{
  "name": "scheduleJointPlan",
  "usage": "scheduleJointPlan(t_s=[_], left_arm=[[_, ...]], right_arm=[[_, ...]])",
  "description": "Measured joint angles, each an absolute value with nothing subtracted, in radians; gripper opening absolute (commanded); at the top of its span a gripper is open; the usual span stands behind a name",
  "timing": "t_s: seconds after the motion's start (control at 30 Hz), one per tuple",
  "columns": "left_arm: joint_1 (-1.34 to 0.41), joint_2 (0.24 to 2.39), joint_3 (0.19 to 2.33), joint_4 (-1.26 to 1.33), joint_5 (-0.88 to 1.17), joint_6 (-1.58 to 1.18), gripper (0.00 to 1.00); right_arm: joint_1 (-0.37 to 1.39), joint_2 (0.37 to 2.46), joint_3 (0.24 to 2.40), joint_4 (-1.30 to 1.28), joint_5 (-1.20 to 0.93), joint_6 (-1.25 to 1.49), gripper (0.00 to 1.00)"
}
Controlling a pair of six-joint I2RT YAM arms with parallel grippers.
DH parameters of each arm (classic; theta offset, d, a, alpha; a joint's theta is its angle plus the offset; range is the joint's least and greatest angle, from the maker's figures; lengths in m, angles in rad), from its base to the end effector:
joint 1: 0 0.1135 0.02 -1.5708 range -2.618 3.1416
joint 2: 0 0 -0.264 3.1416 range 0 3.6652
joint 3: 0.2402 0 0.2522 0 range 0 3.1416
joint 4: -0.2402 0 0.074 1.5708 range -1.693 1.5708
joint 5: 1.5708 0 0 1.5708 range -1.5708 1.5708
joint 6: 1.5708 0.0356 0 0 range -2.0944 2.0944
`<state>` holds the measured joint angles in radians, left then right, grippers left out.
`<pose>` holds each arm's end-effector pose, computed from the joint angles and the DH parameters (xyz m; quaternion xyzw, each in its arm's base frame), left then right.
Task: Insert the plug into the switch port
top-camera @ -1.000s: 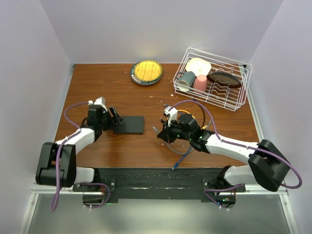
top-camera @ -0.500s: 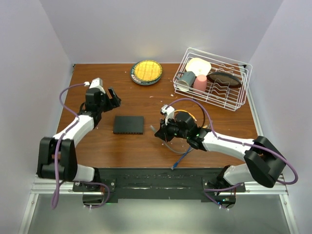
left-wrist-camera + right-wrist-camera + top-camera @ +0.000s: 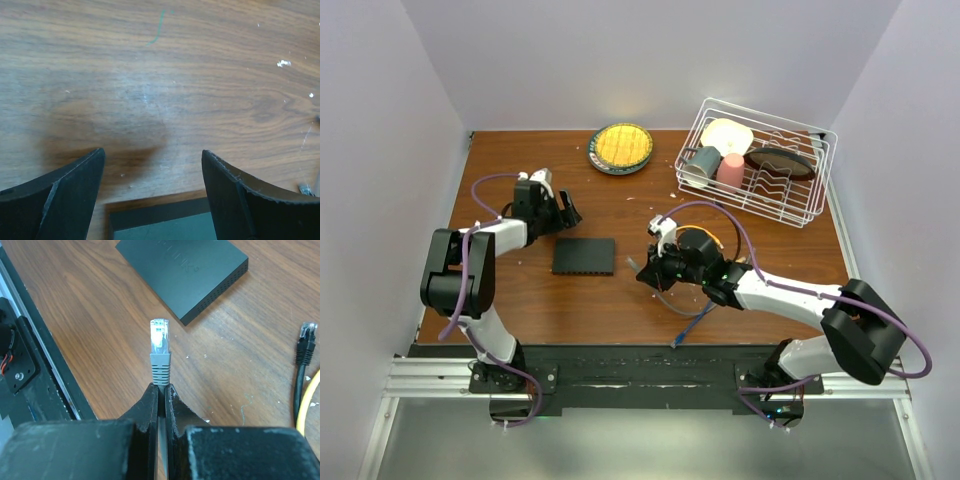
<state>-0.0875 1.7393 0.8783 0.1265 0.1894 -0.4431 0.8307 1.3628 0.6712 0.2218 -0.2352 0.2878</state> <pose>0.3484 -0.0373 0.1540 -0.1231 0.9022 -0.1894 0.3674 0.1890 0.2192 0.2126 -0.2861 0.7989 0.3604 0.3873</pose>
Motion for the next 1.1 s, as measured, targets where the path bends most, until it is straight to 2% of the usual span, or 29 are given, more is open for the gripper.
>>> scheduleJointPlan(t_s=[0.2, 0.47, 0.87, 1.1], left_arm=[[-0.088, 1.728, 0.829, 0.193, 0.229, -0.451, 0.80], [-0.089, 1.630, 0.652, 0.324, 0.327, -0.488, 0.78], [-0.247, 1.489, 0.520, 0.299, 0.362, -0.545, 0.77], [-0.271, 1.438, 0.461, 0.319, 0.381, -0.582, 0.78]], right_arm=[[0.838, 1.370, 0.671, 0.224, -0.236, 0.291, 0.00], [0.844, 1.434, 0.670, 0.231, -0.246, 0.299, 0.00], [0.851, 1.481, 0.669, 0.259, -0.257, 0.309, 0.00], [0.852, 1.484, 0.669, 0.262, -0.257, 0.314, 0.00]])
